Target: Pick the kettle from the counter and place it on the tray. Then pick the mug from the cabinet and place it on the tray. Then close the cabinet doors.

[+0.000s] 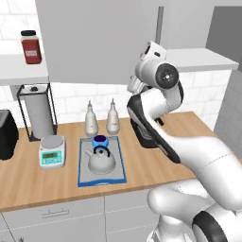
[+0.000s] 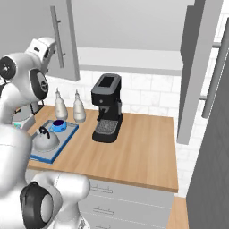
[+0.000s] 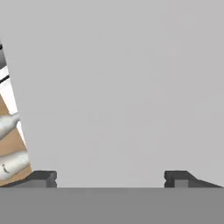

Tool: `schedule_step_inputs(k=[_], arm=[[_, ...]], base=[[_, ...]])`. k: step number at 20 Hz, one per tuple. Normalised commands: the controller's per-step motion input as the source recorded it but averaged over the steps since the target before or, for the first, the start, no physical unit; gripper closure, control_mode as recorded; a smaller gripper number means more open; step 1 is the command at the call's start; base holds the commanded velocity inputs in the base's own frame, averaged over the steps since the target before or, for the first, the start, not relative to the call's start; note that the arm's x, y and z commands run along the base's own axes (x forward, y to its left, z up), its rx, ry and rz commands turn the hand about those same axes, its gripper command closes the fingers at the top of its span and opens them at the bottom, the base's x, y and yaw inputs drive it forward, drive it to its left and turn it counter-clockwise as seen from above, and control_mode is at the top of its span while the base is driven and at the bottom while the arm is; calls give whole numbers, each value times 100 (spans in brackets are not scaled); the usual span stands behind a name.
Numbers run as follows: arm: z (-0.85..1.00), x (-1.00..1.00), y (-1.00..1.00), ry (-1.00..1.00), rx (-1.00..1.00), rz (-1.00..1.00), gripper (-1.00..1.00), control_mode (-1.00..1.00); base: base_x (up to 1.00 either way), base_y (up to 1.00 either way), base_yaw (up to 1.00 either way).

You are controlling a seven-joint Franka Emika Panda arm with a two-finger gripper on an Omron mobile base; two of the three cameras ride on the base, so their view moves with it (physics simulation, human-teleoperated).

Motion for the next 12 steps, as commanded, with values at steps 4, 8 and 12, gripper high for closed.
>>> schedule_step_inputs(k=[4, 8, 12], arm=[[21, 76, -6, 0, 0, 20, -100, -100], [7, 82, 0, 0, 0, 16, -100, -100], [3, 76, 0, 0, 0, 14, -100, -100]], base=[[0, 0, 0], [0, 0, 0], [0, 0, 0]])
